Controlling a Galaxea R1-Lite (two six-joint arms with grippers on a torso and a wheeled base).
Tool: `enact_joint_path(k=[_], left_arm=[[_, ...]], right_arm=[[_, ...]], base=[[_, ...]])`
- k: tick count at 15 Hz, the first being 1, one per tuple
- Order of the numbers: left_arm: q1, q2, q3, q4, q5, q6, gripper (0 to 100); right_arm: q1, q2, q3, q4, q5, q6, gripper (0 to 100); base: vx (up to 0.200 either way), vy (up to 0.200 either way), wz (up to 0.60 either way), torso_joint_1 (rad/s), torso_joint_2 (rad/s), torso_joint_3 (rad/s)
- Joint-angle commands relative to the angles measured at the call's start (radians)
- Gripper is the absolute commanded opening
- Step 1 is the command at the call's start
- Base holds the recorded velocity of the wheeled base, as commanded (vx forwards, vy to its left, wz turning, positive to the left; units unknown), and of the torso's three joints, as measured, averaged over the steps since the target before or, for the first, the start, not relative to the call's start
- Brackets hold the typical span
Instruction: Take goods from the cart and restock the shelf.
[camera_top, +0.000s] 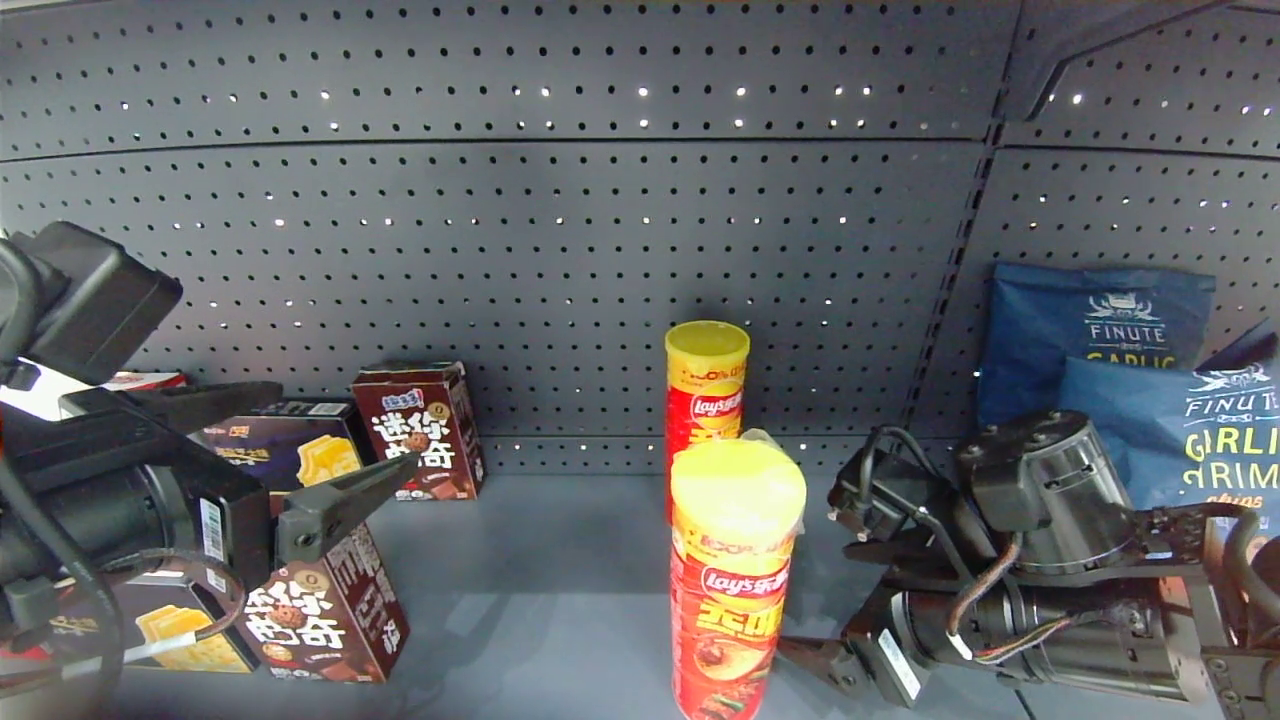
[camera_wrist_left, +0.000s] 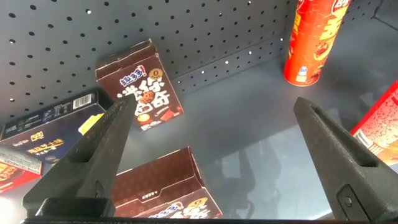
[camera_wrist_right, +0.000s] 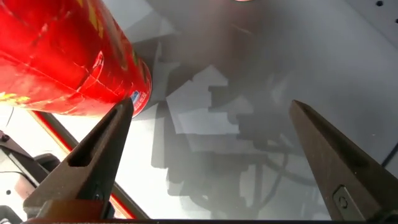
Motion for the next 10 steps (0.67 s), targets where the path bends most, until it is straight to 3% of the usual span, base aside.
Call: enact_joint_path(k=[1, 10], left_arm=[[0.0, 0.002, 0.0, 0.001, 0.001, 0.0, 100], [0.02, 0.0, 0.006, 0.001, -0.004, -0.001, 100]], right_arm=[[0.006, 0.0, 0.005, 0.0, 0.0, 0.0, 100], [0.032, -0.004, 0.007, 0.0, -0.001, 0.0, 100]], base=[[0.0, 0.0, 0.0, 0.0, 0.0, 0.0], [0.0, 0.0, 0.0, 0.0, 0.0, 0.0]])
